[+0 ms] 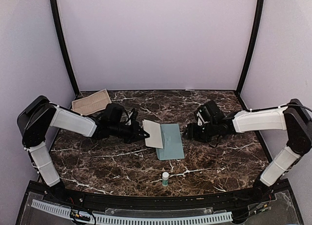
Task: Place the letter into the envelope and seal it
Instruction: Place the letter in the envelope.
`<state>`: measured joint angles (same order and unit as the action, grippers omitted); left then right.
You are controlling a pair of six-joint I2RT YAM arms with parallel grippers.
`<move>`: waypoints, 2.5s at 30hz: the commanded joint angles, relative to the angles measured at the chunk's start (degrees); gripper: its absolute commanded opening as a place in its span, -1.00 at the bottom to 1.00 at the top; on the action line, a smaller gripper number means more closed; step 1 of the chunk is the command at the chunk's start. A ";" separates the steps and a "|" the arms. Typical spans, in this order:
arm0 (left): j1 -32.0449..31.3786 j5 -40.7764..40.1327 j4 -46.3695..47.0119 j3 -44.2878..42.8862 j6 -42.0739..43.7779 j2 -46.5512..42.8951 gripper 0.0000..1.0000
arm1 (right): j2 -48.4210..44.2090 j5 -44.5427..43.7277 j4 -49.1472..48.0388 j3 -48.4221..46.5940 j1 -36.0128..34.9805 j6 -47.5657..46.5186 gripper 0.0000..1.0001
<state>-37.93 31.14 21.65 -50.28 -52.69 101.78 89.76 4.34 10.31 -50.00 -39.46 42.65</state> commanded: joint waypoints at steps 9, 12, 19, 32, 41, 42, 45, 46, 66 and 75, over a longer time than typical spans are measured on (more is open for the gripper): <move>-0.20 -1.09 -4.69 -1.82 3.57 2.02 -1.00 | 4.61 2.19 -3.84 -0.30 0.38 0.34 0.18; -0.16 -0.71 -4.48 -1.80 3.56 2.53 -1.00 | 5.49 2.94 -4.75 0.22 0.40 0.84 0.17; -0.12 -0.05 -4.26 -2.09 3.49 4.23 -1.00 | 8.45 4.74 -5.76 0.00 0.37 1.15 0.09; -0.12 0.98 -4.20 -2.99 4.56 6.20 -1.00 | 11.75 7.22 -6.88 -1.67 0.36 1.09 0.02; -0.12 2.01 -4.24 -4.10 4.39 8.03 -1.00 | 12.81 8.92 -7.89 -1.77 0.40 0.99 -0.11; -0.12 2.24 -4.20 -4.31 4.28 8.19 -1.00 | 12.99 9.12 -8.04 -1.81 0.36 1.07 -0.12; -0.12 2.66 -3.69 -4.43 3.95 8.79 -1.00 | 13.34 9.65 -8.23 -1.99 0.37 1.08 -0.16; -0.12 2.71 -3.70 -4.53 3.93 8.88 -1.00 | 13.37 9.71 -8.28 -1.98 0.40 1.11 -0.17; -1.07 5.74 -0.59 -5.78 1.22 11.63 -1.00 | 14.39 11.23 -8.94 -2.47 0.35 1.28 -0.23; -2.77 5.44 -0.22 -5.71 0.37 12.55 -1.00 | 14.17 11.60 -9.44 -2.46 0.31 1.70 -0.25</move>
<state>-39.64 36.05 20.18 -55.16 -51.75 113.80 102.65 15.27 0.45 -52.16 -39.31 43.79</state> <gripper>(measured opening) 0.005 0.378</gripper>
